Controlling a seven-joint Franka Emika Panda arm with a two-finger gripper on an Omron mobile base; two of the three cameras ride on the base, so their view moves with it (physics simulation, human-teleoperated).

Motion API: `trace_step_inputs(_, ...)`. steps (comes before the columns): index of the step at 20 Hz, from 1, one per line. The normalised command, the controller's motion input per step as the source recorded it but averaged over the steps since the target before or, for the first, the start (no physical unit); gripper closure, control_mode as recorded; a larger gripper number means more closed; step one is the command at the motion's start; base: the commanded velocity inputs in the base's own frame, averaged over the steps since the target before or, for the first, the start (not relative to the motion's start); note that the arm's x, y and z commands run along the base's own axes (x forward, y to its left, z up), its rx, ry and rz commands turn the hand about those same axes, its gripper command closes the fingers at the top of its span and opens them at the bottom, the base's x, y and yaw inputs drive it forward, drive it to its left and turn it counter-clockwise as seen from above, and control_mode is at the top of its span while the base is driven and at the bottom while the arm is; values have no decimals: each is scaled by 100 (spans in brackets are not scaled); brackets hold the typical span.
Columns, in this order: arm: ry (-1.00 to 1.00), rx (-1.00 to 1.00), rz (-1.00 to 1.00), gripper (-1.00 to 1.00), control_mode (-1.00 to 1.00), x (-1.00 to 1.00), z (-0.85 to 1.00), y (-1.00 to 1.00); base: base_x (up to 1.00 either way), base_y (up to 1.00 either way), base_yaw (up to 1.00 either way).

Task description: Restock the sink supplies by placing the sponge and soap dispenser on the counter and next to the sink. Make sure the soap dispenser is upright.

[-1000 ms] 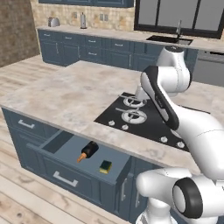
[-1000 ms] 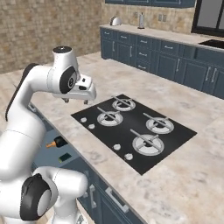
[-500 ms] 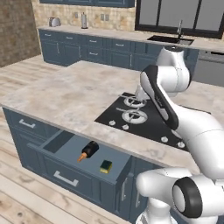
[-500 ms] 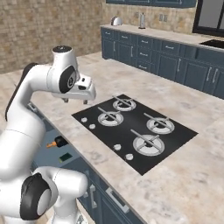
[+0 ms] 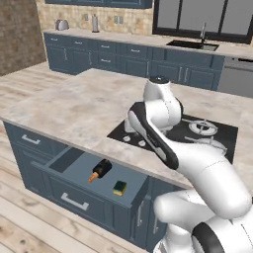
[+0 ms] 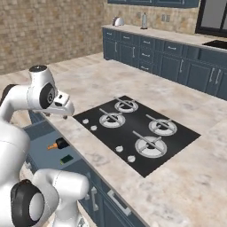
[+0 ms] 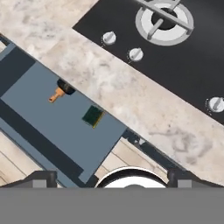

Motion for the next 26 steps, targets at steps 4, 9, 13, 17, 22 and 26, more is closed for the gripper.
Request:
trace_step_inputs(4, 3, 0, -12, -100, -100, 0, -76, 100, 0, 0, 0)
trace_step_inputs(9, 10, 2, -12, -100, -100, 0, -76, 99, 0, 0, 0)
trace_step_inputs(13, 12, 7, -11, -100, -100, 0, -77, 82, 0, 0, 0)
trace_step_inputs(17, 10, 2, -13, -100, -100, 5, -75, 54, 0, 0, 0)
trace_step_inputs(22, 0, 0, -12, -100, -100, 13, -46, 22, 0, 0, 0)
trace_step_inputs(26, 0, 0, -14, -100, -100, 17, -33, 0, 0, 0, 0)
